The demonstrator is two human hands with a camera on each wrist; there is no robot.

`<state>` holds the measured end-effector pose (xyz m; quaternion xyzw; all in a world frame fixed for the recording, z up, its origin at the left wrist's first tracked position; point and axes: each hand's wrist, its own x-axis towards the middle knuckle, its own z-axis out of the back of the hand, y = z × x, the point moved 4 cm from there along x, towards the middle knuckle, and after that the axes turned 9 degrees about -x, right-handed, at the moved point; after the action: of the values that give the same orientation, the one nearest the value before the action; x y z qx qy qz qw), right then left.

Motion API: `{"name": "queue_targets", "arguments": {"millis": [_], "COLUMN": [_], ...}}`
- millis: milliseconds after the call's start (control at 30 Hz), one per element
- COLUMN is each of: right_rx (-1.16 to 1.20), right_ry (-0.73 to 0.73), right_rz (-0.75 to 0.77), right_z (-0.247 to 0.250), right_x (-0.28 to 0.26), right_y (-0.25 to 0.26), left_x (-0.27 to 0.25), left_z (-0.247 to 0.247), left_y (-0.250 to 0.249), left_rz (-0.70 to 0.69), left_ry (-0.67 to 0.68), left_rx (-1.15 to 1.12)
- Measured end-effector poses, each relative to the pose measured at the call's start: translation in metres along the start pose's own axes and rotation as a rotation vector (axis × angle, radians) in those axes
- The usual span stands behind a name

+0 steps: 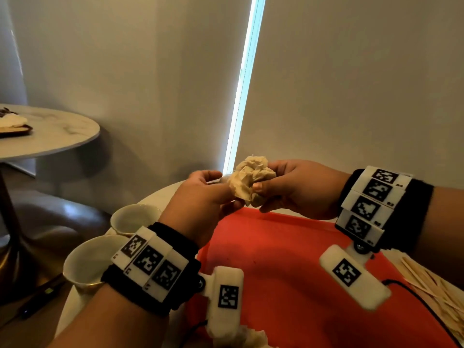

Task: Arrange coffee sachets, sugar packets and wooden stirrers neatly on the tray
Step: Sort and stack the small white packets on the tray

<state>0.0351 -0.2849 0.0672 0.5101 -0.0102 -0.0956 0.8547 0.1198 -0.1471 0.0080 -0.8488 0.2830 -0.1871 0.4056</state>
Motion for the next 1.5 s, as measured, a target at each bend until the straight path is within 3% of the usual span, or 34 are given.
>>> {"name": "queue_targets", "arguments": {"millis": [100, 267, 467, 567, 700, 800, 867, 1067, 1167, 1267, 1500], "right_rx": [0.138, 0.267, 0.339, 0.270, 0.074, -0.186, -0.271, -0.318, -0.159, -0.054, -0.112], "right_ry": [-0.004, 0.067, 0.120, 0.145, 0.073, -0.065, -0.062, -0.201, -0.240, -0.251, -0.175], "right_rz": [0.023, 0.072, 0.045, 0.045, 0.066, 0.066, 0.067, 0.070, 0.000, -0.005, -0.032], "right_z": [-0.002, -0.009, -0.018, -0.021, -0.022, -0.014, -0.016, -0.010, -0.004, -0.001, -0.010], "right_x": [0.001, 0.005, 0.018, 0.021, 0.024, 0.030, 0.031, 0.025, 0.024, 0.021, 0.023], "right_y": [-0.001, 0.001, -0.006, -0.007, -0.004, -0.003, -0.002, 0.001, -0.005, -0.007, -0.010], "left_x": [0.004, 0.009, 0.001, -0.002, 0.006, 0.010, 0.011, 0.016, 0.019, 0.021, 0.021], "left_z": [0.002, 0.003, -0.013, -0.022, -0.019, -0.012, -0.008, 0.002, 0.006, 0.007, 0.004], "left_y": [0.002, 0.008, 0.013, 0.015, 0.021, 0.022, 0.021, 0.020, 0.021, 0.024, 0.033], "left_rz": [-0.038, -0.059, 0.139, 0.132, 0.062, 0.063, 0.073, 0.069, 0.068, 0.056, 0.072], "left_ry": [-0.063, -0.023, 0.150, 0.291, 0.190, 0.112, 0.064, -0.057, -0.066, -0.071, -0.009], "left_rx": [-0.141, -0.044, -0.185, -0.141, -0.144, -0.215, -0.271, -0.384, -0.364, -0.323, -0.248]}}
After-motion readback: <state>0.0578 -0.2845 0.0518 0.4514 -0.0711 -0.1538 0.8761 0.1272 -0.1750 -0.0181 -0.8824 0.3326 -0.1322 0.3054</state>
